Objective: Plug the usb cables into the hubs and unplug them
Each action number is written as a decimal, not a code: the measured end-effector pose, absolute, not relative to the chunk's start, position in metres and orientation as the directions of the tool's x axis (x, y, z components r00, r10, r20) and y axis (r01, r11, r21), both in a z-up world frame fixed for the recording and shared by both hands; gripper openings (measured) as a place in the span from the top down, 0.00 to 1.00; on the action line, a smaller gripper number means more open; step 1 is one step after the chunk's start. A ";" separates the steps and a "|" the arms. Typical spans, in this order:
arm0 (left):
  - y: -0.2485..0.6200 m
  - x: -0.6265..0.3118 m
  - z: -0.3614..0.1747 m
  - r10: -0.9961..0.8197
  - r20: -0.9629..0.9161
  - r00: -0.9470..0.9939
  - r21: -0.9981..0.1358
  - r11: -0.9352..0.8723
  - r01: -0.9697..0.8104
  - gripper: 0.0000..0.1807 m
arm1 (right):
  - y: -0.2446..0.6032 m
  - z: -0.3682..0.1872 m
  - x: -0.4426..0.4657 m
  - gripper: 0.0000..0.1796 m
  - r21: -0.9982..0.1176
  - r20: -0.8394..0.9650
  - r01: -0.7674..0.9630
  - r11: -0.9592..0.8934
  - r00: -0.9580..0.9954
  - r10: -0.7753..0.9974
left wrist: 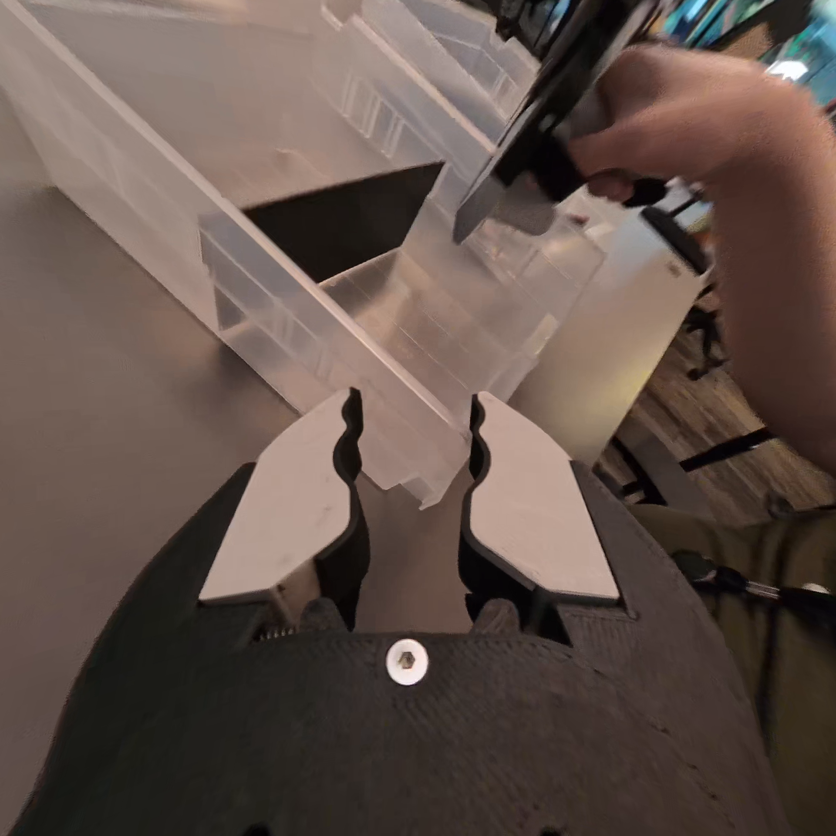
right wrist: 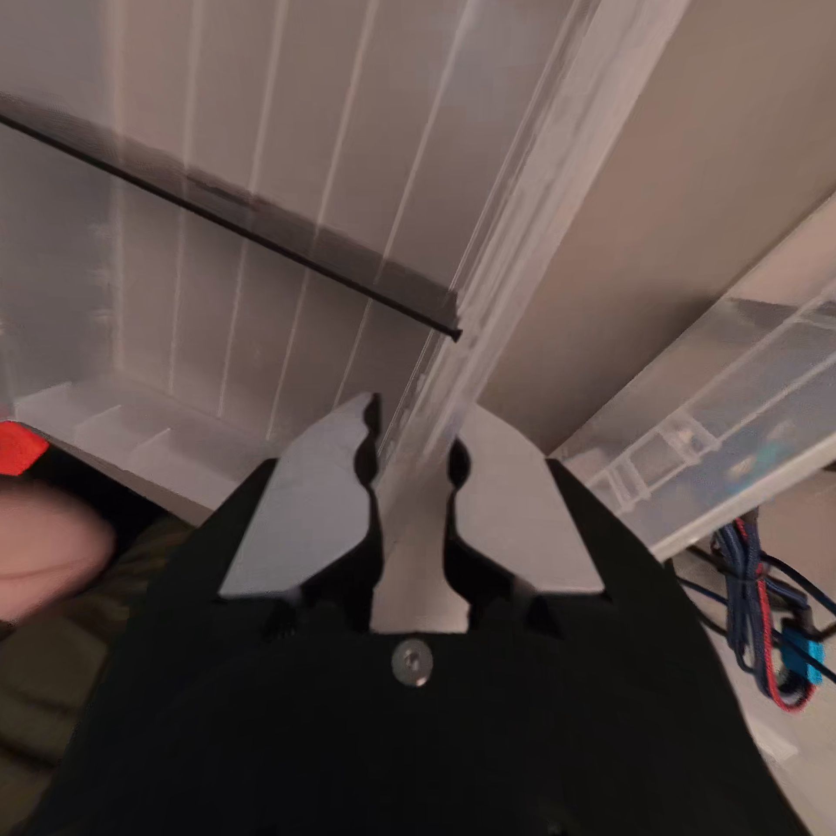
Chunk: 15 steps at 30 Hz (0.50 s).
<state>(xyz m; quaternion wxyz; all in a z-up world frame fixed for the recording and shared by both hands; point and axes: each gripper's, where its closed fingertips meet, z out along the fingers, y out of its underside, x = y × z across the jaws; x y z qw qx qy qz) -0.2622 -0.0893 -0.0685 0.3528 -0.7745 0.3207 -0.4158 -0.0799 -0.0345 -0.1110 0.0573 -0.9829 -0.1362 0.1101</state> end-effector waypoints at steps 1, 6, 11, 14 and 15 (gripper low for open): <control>-0.092 -0.264 -0.057 -0.789 0.440 0.428 -0.824 -0.544 -0.155 0.75 | -0.035 -0.112 -0.076 0.91 -0.111 -0.169 0.267 -0.957 0.944 0.283; -0.083 -0.311 -0.008 -0.742 0.371 0.558 -0.899 -0.438 0.016 0.75 | -0.021 -0.112 -0.080 0.97 -0.050 -0.186 0.260 -0.964 0.946 0.265; -0.089 -0.346 0.028 -0.667 0.310 0.678 -0.929 -0.364 0.067 0.74 | -0.002 -0.090 -0.097 0.97 -0.036 -0.243 0.351 -0.936 0.905 0.349; -0.104 -0.342 0.052 -0.681 0.302 0.667 -0.942 -0.319 0.101 0.74 | 0.001 -0.068 -0.109 0.97 -0.007 -0.370 0.382 -0.924 0.858 0.357; -0.108 -0.342 0.060 -0.677 0.284 0.679 -0.951 -0.290 0.108 0.74 | 0.005 -0.054 -0.112 0.98 -0.041 -0.411 0.381 -0.924 0.836 0.363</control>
